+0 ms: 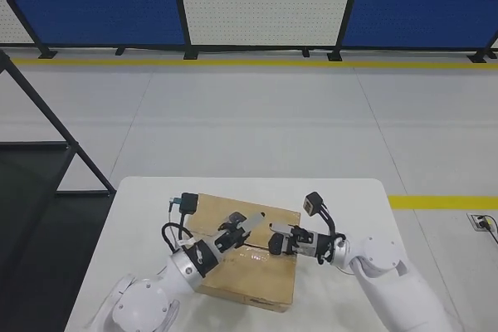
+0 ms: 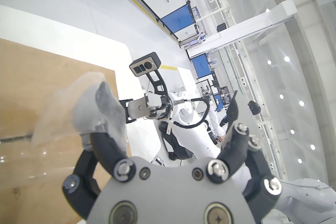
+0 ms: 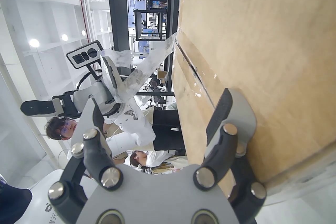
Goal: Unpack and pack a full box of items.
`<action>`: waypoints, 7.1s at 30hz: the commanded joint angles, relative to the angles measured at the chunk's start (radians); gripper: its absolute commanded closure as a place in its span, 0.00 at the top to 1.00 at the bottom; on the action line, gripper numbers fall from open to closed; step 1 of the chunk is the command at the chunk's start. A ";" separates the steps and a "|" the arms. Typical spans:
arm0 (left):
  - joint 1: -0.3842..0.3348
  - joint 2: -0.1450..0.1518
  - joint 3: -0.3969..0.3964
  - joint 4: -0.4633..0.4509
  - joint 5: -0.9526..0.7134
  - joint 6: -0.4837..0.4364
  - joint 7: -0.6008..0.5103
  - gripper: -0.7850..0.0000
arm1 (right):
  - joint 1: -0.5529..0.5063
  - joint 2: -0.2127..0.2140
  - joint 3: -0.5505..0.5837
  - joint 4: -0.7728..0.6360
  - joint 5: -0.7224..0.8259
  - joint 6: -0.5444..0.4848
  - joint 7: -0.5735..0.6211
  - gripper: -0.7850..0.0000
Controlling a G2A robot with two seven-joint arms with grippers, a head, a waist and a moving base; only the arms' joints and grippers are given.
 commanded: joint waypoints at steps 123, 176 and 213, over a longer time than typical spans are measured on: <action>0.280 -0.014 -0.639 -0.065 -0.074 -0.299 -0.489 1.00 | -0.291 0.110 0.270 -0.370 0.091 -0.100 -0.026 1.00; 0.224 0.027 -0.520 0.102 -0.179 -0.206 -0.508 1.00 | -0.063 0.060 -0.009 -0.192 -0.042 0.131 -0.069 1.00; 0.398 0.056 -0.763 0.219 -0.385 -0.273 -0.379 1.00 | 0.195 -0.103 -0.307 0.097 0.108 0.020 -0.124 1.00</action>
